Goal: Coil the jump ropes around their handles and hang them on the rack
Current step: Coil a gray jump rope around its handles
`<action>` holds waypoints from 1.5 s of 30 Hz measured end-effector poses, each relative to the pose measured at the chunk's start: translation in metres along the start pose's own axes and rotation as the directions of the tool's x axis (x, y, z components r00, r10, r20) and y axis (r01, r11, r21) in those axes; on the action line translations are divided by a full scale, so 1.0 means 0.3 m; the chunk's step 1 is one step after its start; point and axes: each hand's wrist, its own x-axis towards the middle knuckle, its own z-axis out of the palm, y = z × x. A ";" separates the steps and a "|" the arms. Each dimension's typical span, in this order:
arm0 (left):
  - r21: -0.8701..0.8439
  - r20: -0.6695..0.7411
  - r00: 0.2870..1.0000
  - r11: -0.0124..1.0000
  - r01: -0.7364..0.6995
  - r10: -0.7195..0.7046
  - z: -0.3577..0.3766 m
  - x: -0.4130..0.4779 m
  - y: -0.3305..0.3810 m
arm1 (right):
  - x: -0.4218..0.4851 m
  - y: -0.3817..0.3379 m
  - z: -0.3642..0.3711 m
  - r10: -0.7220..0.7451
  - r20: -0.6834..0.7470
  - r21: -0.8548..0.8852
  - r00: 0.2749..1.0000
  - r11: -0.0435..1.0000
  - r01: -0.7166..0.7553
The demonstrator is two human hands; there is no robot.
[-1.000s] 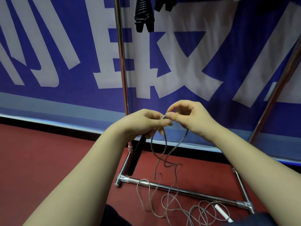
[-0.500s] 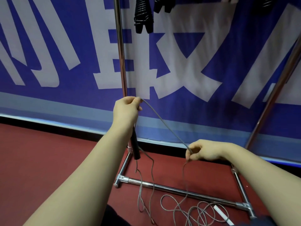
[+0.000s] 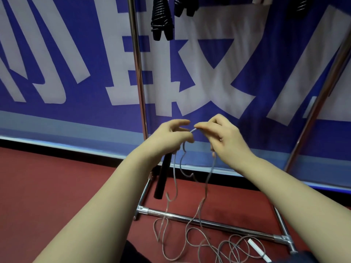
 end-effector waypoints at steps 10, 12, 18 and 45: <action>-0.288 -0.129 0.992 0.957 -0.033 -0.004 -0.060 0.026 -0.029 | -0.034 0.051 -0.033 0.465 0.642 0.073 0.610 0.754 -0.652; -0.348 -0.287 0.957 0.935 -0.065 -0.041 -0.075 0.040 -0.039 | -0.073 0.103 -0.029 0.451 0.740 0.022 0.498 0.724 -0.689; -0.344 -0.689 0.721 0.909 -0.234 -0.074 -0.140 0.043 -0.047 | -0.176 0.237 -0.028 0.319 0.948 -0.229 0.022 0.724 -0.651; -0.039 0.127 0.989 0.997 -0.070 0.075 -0.049 -0.008 -0.024 | -0.020 -0.012 0.000 0.351 0.540 0.363 0.765 0.723 -0.588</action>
